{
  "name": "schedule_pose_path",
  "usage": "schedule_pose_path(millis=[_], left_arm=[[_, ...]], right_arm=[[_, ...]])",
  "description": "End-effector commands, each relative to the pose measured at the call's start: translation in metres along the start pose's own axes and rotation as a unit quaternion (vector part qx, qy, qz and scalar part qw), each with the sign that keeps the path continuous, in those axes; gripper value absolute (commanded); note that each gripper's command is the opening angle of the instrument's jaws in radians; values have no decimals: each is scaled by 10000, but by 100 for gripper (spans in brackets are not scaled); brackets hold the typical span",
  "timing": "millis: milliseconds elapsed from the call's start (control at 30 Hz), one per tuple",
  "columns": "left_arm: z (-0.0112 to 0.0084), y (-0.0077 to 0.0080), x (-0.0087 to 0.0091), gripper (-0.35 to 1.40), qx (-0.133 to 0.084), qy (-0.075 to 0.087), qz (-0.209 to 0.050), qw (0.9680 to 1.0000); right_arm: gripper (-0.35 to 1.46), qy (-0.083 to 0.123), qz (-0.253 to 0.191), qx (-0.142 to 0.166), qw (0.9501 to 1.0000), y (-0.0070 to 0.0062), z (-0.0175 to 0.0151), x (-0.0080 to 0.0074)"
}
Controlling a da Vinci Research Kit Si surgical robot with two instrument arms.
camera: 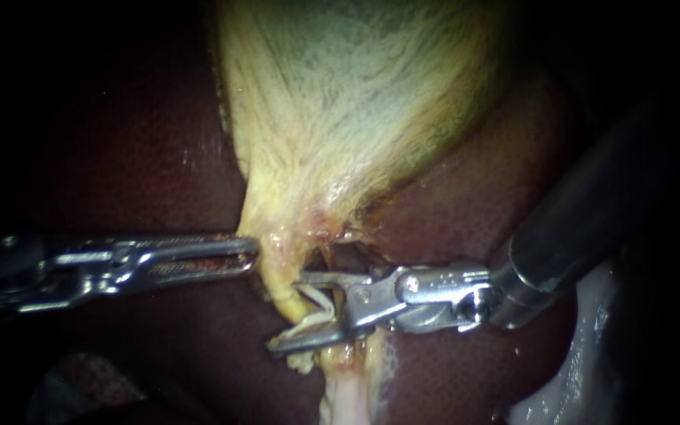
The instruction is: Clipping third clip left tube
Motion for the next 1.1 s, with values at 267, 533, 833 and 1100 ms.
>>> schedule_pose_path(millis=[267, 533, 833, 1100], left_arm=[[1, -1, 0, -35, -2, 0, -2, 10000], [1, 0, 0, -35, -1, 1, -2, 10000], [1, -1, 0, -35, -2, 0, -2, 10000], [3, -1, -1, -35, -5, -1, -4, 10000]], right_arm=[[60, 31, 0, 30, 10000, 1, 1, 7], [58, 261, 218, 137, 9993, 2, -21, 33], [52, 349, 529, 451, 9970, 0, -29, 47], [47, 337, 868, 465, 9946, 1, -28, 47]])
